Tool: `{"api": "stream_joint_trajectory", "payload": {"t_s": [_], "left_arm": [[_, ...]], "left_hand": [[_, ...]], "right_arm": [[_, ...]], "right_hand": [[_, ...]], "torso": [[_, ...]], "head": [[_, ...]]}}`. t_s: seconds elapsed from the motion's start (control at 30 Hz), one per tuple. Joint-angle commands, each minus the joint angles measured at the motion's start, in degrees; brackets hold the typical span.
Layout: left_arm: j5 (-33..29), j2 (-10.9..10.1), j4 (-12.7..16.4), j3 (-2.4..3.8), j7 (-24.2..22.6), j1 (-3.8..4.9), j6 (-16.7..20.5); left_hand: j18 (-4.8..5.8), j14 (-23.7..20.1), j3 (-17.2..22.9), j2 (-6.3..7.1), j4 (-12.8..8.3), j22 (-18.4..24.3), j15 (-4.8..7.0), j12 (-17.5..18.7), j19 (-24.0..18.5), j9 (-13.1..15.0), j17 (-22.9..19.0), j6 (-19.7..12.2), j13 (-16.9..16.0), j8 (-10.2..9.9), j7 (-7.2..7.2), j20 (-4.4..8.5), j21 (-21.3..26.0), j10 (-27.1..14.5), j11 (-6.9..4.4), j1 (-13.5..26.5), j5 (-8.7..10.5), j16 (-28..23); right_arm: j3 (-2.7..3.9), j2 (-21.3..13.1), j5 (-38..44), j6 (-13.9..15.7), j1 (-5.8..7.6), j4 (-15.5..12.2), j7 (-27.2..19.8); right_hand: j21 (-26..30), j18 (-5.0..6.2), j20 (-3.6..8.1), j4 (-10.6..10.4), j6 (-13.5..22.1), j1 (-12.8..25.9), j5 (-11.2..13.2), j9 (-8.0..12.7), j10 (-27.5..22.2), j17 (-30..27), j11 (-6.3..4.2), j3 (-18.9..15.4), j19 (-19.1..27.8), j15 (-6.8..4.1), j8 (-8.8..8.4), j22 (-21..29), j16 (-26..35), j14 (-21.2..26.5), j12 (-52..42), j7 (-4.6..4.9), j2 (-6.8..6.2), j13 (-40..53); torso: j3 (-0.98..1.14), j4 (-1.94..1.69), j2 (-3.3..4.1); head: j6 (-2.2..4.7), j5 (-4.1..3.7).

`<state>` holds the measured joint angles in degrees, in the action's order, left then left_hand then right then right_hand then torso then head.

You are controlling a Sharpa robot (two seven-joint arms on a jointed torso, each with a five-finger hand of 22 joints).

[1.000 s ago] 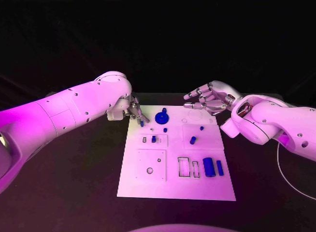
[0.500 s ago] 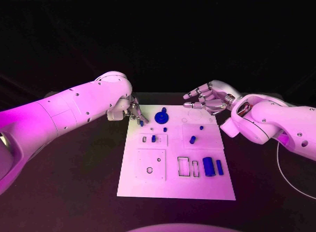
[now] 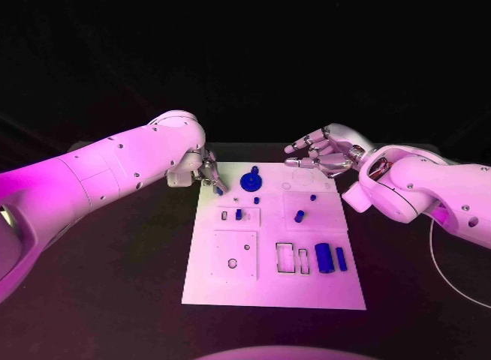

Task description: Assemble the parts on the task board

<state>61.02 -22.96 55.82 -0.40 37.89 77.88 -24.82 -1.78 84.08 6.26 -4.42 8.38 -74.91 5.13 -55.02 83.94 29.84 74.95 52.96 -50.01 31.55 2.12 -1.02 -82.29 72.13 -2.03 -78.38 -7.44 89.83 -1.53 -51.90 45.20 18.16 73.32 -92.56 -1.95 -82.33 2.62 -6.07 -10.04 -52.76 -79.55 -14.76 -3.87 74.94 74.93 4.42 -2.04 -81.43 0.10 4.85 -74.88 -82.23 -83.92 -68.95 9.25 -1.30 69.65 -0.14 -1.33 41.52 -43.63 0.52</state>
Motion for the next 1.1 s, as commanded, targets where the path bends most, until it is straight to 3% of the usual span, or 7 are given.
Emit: {"api": "stream_joint_trajectory", "payload": {"t_s": [0.03, 0.1, 0.13, 0.17, 0.37, 0.8, 1.1], "left_arm": [[-1.1, 0.1, 0.0, -0.05, -0.3, -0.11, 1.0], [-1.9, 0.0, 0.1, -0.05, -0.8, -0.11, 1.8], [-2.3, -0.1, 0.1, -0.05, -1.1, -0.11, 2.1], [-3.1, -0.2, 0.2, -0.05, -1.6, -0.11, 2.6], [-7.3, -1.3, 1.2, -0.06, -2.9, -0.09, 4.7], [-9.3, -8.8, 12.4, -0.41, -4.9, -0.16, 10.4], [-3.0, -15.0, 22.6, -0.98, -7.8, -2.62, 17.0]], "left_hand": [[-0.49, 5.9, 4.9, -0.82, -2.2, -6.7, 0.23, 0.8, 2.8, 0.3, 15.1, -0.6, 0.6, 0.3, 0.42, 0.28, 0.4, -0.4, 0.30, -3.1, -0.93, 0.2], [-0.49, 5.9, 10.0, 0.98, -2.6, -6.7, -0.09, 1.1, 2.8, 0.3, 15.1, -0.8, 1.1, 0.6, 0.67, -0.07, 0.5, -0.2, 0.77, -1.8, -0.84, 0.2], [-0.57, 5.9, 16.2, 3.03, -2.6, -6.5, -0.11, 1.3, 2.7, 0.5, 15.1, -0.6, 1.5, 1.2, 0.69, -0.26, 0.8, 0.1, 1.31, 0.8, -0.71, 0.2], [-0.57, 5.9, 18.5, 4.29, -3.1, -6.5, -0.12, 1.4, 2.7, 0.7, 15.1, -0.7, 1.7, 1.4, 0.88, -0.38, 0.9, 0.2, 0.87, 1.7, -0.67, 0.2], [-0.79, 5.9, 26.5, 7.00, -4.8, -5.8, -0.41, 1.9, 2.4, 1.2, 15.1, -0.8, 2.6, 2.6, 0.86, -0.36, 1.8, 0.5, 0.76, 5.7, -1.00, 0.2], [-0.67, 5.9, 31.6, 9.51, -7.2, -6.4, -0.20, 0.5, 2.7, 1.5, 15.1, 0.2, 1.5, 3.8, 0.51, -0.20, 1.5, 2.2, 0.42, 9.5, -5.51, 0.2], [-0.49, 5.9, 32.3, 10.07, -7.8, -7.1, -0.11, -0.3, 3.0, 1.4, 15.1, 0.7, 0.7, 4.0, 0.39, -0.11, 0.8, 2.9, 0.28, 10.2, -6.50, 0.2]], "right_arm": [[0.00, 0.0, 0.4, -0.8, -0.04, -0.1, -0.5], [0.00, 0.0, 0.4, -1.0, -0.04, 0.0, -0.5], [0.00, 0.0, 0.4, -1.0, -0.04, 0.0, -0.4], [0.00, 0.0, 0.4, -1.2, -0.04, 0.0, -0.3], [0.00, 0.1, 0.4, -1.9, -0.04, 0.0, 0.1], [-0.02, -0.1, 0.5, -2.6, -0.04, -0.1, 0.4], [-0.10, -0.3, 0.5, -2.8, -0.10, 0.0, 0.5]], "right_hand": [[0.2, 0.83, 0.17, 0.0, -0.4, 0.3, -0.1, -0.1, -0.1, 2.2, -0.25, -0.2, 0.4, -0.35, 0.39, 0.0, 0.3, -3.2, -0.3, -0.04, 0.24, 0.1], [0.2, 0.83, 0.17, 0.0, -0.4, 0.3, -0.1, -0.1, -0.1, 2.2, -0.25, -0.2, 0.4, -0.35, 0.39, 0.0, 0.3, -3.2, -0.3, -0.04, 0.24, 0.1], [0.2, 0.83, 0.17, 0.0, -0.4, 0.3, -0.1, -0.1, -0.1, 2.2, -0.25, -0.2, 0.4, -0.35, 0.39, 0.0, 0.3, -3.2, -0.3, -0.04, 0.24, 0.1], [0.2, 0.83, 0.17, 0.0, -0.4, 0.3, -0.1, -0.1, -0.1, 2.2, -0.25, -0.2, 0.4, -0.35, 0.39, 0.0, 0.3, -3.2, -0.3, -0.04, 0.24, 0.1], [0.4, 0.88, 0.17, 0.0, -0.4, 0.4, -0.1, -0.1, -0.2, 2.0, -0.25, -0.3, 0.5, -0.35, 0.40, 0.3, 0.4, -3.1, -0.1, -0.04, 0.29, -0.1], [0.4, 0.88, 0.18, -0.1, -0.4, 0.4, -0.2, -0.1, -0.2, 2.0, -0.24, -0.3, 0.5, -0.35, 0.40, 0.3, 0.4, -3.1, -0.1, -0.04, 0.32, -0.1], [0.4, 0.88, 0.18, -0.1, -0.4, 0.4, -0.2, -0.1, -0.2, 2.0, -0.24, -0.3, 0.5, -0.35, 0.40, 0.3, 0.4, -3.1, -0.1, -0.04, 0.32, -0.1]], "torso": [[0.01, 0.01, 0.00], [0.02, 0.01, -0.01], [0.02, 0.01, -0.02], [0.03, -0.01, -0.03], [0.12, 0.09, -0.03], [-0.02, -0.12, -0.03], [-0.02, -0.40, -0.18]], "head": [[-0.06, 0.06], [-0.09, 0.08], [-0.11, 0.09], [-0.09, 0.13], [-0.03, 0.52], [-0.29, 0.30], [-0.72, 0.33]]}}
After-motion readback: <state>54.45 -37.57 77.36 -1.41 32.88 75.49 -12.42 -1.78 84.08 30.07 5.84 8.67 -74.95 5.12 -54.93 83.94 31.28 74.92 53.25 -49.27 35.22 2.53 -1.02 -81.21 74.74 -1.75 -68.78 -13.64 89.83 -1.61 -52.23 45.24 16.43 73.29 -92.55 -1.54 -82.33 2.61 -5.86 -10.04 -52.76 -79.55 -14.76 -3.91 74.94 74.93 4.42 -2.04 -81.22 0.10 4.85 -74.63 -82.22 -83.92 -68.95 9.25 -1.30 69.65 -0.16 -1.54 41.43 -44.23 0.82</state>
